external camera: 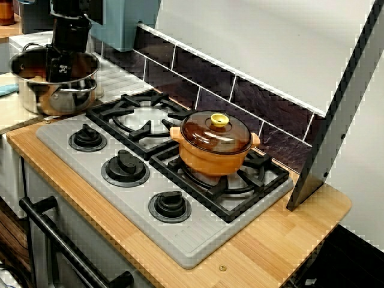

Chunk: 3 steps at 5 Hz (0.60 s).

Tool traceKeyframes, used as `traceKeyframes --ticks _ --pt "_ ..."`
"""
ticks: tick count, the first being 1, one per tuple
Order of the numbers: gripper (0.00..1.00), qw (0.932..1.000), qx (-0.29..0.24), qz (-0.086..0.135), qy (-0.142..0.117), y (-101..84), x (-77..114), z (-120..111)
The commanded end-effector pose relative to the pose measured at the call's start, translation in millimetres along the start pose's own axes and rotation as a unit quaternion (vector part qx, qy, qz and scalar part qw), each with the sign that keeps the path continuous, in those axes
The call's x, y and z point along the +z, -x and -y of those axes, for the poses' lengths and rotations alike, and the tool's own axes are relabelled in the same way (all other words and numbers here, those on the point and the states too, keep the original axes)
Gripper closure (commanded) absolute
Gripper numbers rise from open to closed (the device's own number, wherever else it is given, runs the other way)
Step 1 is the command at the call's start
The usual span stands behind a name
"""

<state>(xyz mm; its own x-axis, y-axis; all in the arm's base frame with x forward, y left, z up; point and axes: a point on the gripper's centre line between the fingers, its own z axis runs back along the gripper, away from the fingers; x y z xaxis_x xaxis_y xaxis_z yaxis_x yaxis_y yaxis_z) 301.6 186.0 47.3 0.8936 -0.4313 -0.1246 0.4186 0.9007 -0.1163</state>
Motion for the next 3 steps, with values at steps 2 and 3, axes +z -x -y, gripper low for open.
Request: traceKeyframes --ticks 2,3 --pt "0.26 0.9992 0.011 0.029 -0.025 -1.2 1.0 -15.3" --pt "1.00 0.9986 0.008 0.039 -0.036 1.4 0.7 -14.1"
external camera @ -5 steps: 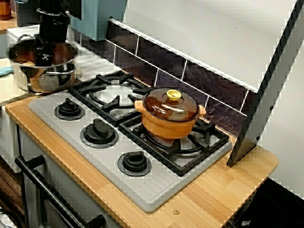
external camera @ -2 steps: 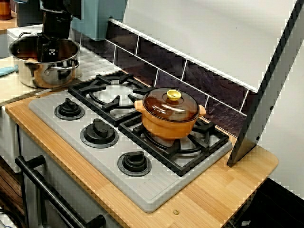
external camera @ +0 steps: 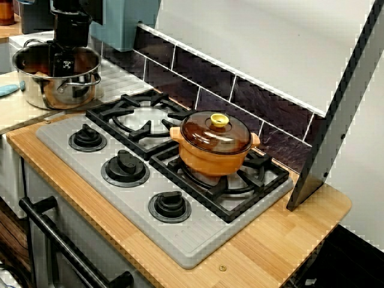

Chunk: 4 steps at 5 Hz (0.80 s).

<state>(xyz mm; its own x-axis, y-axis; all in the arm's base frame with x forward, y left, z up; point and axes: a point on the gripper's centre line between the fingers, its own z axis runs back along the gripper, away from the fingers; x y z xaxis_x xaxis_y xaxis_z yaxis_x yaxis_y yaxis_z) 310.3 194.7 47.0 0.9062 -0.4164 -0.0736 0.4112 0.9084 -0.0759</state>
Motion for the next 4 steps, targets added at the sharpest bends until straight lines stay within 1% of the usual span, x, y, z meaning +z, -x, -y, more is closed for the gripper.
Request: traceKeyframes --ticks 1,3,4 --pt "1.00 0.9992 -0.004 0.026 -0.031 9.1 0.7 -1.1" --pt "1.00 0.9988 -0.006 0.034 -0.035 18.2 5.9 1.7" --pt "0.00 0.9988 -0.015 0.026 -0.039 23.3 4.2 -0.1"
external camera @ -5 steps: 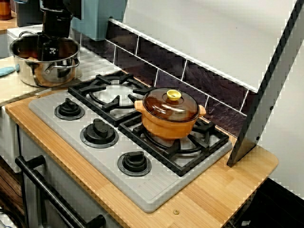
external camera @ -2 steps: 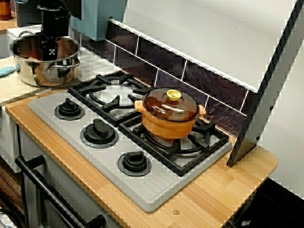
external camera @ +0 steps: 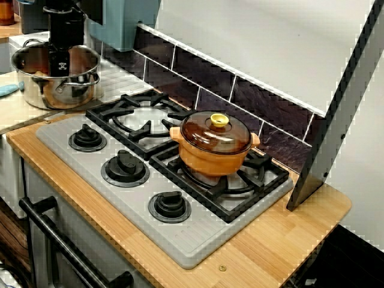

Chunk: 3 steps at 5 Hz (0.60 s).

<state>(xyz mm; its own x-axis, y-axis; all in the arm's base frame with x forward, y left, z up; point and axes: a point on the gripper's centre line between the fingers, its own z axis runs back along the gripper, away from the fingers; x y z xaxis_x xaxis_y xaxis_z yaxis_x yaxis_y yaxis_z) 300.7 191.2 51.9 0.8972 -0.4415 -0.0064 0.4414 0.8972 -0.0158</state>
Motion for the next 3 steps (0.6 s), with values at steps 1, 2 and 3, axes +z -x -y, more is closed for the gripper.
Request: traceKeyframes --ticks 1,2,3 --pt "0.00 0.9999 -0.010 -0.004 -0.008 19.1 1.7 -8.4" --pt "0.00 0.9990 -0.044 -0.006 -0.008 21.6 0.0 -12.2" --pt "0.00 0.9939 -0.110 -0.010 -0.010 19.5 -0.9 -14.9"
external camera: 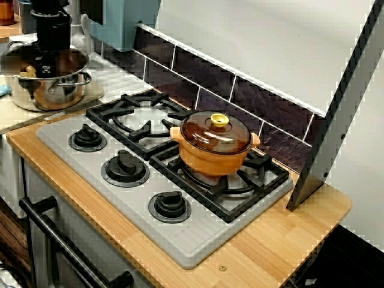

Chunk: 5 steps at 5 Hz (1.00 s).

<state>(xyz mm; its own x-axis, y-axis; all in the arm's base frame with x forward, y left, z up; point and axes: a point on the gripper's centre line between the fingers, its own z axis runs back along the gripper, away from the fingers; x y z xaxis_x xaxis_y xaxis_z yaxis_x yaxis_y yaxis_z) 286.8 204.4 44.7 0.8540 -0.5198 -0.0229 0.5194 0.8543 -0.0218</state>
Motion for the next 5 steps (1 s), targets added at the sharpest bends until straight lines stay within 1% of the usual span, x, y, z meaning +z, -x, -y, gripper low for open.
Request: traceKeyframes --ticks 1,2,3,4,5 --pt "0.00 0.9952 -0.095 0.005 -0.024 0.2 8.1 -6.9" --pt "0.00 0.9946 -0.101 0.009 -0.023 0.7 7.3 -6.0" --pt "0.00 0.9947 -0.100 0.010 -0.024 2.9 2.6 -4.5" --pt "0.00 0.9948 -0.097 0.018 -0.025 5.1 -0.1 -3.1" --pt "0.00 0.9950 -0.092 0.020 -0.032 5.7 -6.5 -2.2"
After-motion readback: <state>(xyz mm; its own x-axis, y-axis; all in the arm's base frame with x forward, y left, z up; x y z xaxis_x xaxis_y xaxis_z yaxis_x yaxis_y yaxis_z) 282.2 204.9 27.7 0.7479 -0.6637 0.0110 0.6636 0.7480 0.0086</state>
